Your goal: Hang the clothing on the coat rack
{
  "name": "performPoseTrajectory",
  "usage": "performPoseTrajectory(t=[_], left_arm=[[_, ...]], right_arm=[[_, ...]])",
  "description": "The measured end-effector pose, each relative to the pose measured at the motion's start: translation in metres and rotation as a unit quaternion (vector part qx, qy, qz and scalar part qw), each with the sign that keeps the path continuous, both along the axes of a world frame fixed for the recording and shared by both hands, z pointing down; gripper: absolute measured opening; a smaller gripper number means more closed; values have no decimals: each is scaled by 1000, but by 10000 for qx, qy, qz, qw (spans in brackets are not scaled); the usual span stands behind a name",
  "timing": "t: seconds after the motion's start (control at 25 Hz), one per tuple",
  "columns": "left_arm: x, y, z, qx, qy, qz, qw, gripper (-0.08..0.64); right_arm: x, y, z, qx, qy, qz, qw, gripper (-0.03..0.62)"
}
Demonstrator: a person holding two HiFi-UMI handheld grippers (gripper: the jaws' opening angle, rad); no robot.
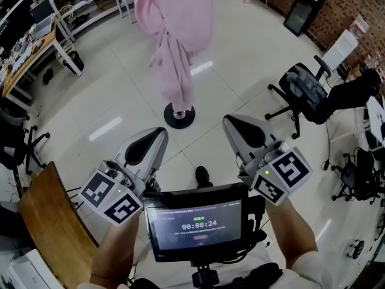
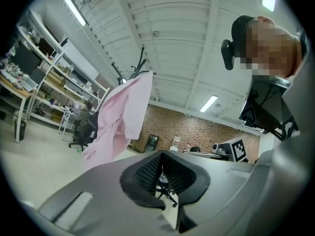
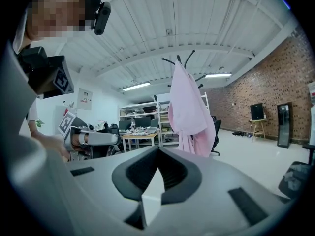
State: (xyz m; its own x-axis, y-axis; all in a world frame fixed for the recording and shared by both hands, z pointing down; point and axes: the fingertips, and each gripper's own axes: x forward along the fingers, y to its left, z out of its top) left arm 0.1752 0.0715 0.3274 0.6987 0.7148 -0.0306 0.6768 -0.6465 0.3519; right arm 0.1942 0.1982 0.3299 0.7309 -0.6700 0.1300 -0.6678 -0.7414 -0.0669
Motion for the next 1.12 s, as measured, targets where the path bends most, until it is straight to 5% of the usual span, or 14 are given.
performPoseTrajectory(t=[1.12], left_arm=[[-7,0,12,-140,-129,100,9998,3]], right_arm=[[-8,-18,8,-367,-48,-232,9990,17]])
